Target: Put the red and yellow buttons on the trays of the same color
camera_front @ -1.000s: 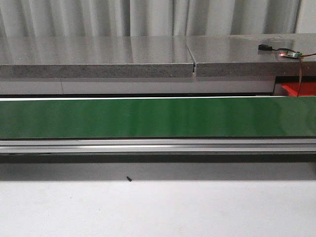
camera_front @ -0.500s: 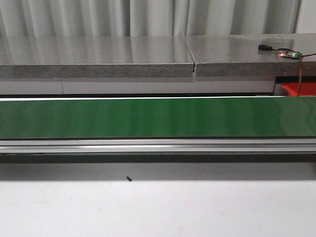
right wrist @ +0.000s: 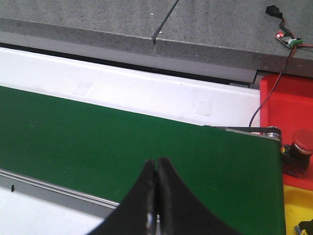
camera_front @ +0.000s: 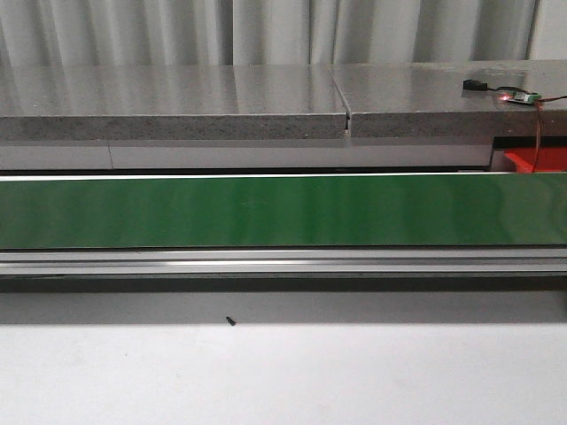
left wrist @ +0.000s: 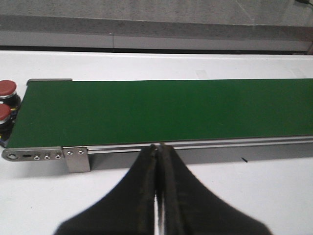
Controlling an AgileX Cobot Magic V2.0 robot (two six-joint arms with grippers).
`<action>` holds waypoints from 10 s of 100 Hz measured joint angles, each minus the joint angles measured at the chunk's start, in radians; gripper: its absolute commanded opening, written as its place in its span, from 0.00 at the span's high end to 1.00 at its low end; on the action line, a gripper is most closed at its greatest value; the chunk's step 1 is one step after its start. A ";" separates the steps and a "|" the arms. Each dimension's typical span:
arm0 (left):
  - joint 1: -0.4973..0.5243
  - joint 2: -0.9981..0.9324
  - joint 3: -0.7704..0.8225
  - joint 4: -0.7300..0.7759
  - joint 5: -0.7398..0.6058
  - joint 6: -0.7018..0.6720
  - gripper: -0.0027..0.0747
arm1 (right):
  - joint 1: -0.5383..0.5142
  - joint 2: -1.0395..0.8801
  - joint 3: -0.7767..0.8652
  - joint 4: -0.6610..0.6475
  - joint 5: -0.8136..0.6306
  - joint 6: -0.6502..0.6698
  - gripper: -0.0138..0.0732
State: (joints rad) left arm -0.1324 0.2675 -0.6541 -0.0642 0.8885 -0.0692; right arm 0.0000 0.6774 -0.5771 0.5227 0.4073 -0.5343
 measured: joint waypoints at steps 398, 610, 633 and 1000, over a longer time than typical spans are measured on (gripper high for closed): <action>0.793 1.759 -0.905 -0.139 0.236 0.555 0.73 | 0.000 0.000 0.000 0.024 0.001 -0.004 0.92; 0.357 1.485 -0.920 -0.138 0.251 0.471 0.35 | 0.000 0.000 0.000 0.024 0.001 -0.004 0.92; 0.469 1.443 -0.920 -0.141 0.210 0.389 0.35 | 0.000 0.000 0.000 0.024 0.001 -0.004 0.92; 0.445 1.372 -0.697 -0.208 0.008 0.285 0.32 | 0.000 0.000 0.000 0.024 0.001 -0.006 0.92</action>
State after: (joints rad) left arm 0.3128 1.6391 -1.3516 -0.2722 0.8964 0.2161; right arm 0.0000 0.6774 -0.5771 0.5466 0.4086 -0.5399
